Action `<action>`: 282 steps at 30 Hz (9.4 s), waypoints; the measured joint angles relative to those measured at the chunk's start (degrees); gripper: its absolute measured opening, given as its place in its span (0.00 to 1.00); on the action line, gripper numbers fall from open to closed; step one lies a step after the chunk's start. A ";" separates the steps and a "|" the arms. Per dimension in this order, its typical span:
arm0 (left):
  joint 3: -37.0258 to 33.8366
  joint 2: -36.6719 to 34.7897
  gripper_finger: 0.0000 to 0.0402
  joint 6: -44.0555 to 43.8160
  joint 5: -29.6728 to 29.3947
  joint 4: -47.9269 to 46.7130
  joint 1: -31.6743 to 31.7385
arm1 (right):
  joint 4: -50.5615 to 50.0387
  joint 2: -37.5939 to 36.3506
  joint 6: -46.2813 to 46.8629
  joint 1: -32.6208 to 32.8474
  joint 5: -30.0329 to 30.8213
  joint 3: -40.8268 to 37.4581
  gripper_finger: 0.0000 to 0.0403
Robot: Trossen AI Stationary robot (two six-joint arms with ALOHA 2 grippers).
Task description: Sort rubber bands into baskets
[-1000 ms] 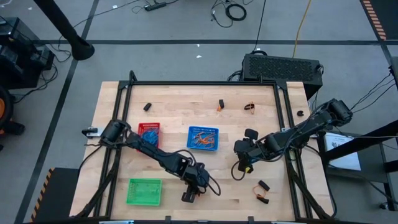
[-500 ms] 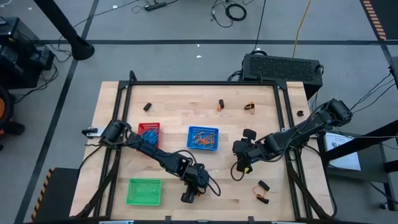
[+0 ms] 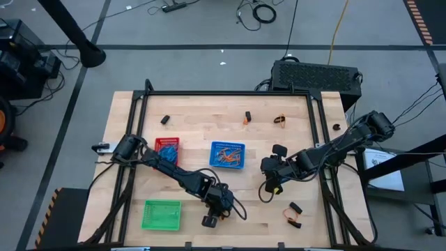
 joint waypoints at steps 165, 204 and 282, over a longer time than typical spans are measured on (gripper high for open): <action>49.72 13.90 0.01 13.99 0.53 -41.18 42.86 | -10.66 -31.12 -9.83 -46.75 -23.00 0.04 0.40; -6.76 -16.74 0.00 -2.79 6.32 -6.61 29.50 | -16.37 -3.06 -11.36 -55.42 -14.78 0.04 0.40; -4.55 -15.34 0.41 -8.70 4.62 6.77 28.56 | -0.07 -13.78 -21.84 -65.19 -44.23 -8.04 0.00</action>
